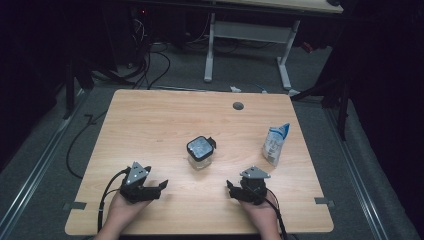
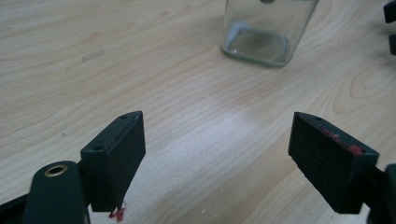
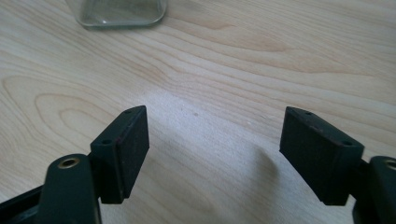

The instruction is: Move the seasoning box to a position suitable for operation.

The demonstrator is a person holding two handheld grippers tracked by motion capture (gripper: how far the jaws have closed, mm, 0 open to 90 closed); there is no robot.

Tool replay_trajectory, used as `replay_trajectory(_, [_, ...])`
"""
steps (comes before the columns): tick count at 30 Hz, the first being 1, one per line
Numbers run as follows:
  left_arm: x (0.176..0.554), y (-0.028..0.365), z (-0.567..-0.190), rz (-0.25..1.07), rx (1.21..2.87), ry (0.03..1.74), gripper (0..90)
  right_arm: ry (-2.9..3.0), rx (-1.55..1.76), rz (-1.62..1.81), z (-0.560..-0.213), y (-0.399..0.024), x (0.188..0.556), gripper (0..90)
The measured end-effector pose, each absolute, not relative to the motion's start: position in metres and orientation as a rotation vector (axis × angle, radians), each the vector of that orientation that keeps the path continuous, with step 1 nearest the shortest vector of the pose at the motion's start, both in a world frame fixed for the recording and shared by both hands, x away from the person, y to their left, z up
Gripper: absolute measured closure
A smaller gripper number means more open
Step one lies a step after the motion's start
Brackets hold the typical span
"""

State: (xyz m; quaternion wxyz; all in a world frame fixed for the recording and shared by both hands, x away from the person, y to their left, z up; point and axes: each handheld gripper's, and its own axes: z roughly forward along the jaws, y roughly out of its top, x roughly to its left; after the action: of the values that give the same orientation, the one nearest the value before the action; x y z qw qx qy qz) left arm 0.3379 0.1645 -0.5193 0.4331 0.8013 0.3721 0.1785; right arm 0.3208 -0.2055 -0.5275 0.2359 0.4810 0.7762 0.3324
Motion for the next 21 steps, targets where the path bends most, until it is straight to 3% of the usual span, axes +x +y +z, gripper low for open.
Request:
replay_trajectory(4, [0.339,0.170,-0.519,0.376,1.935,0.972,28.1,2.128,1.342,0.985,-0.525,-0.212,0.318,34.9])
replay_trajectory(11, [0.340,0.172,-0.521,0.427,1.972,0.994,30.7,2.084,1.322,1.087,-0.518,-0.219,0.311,41.6])
replay_trajectory(12, [0.340,0.173,-0.522,0.427,1.967,0.985,32.2,2.049,1.315,1.091,-0.518,-0.218,0.308,47.4])
replay_trajectory(17, [0.342,0.176,-0.520,0.346,1.938,0.981,37.9,2.052,1.328,1.114,-0.519,-0.218,0.309,49.8])
replay_trajectory(21, [0.341,0.175,-0.516,0.372,1.938,0.968,40.9,2.058,1.327,1.095,-0.521,-0.217,0.309,51.9])
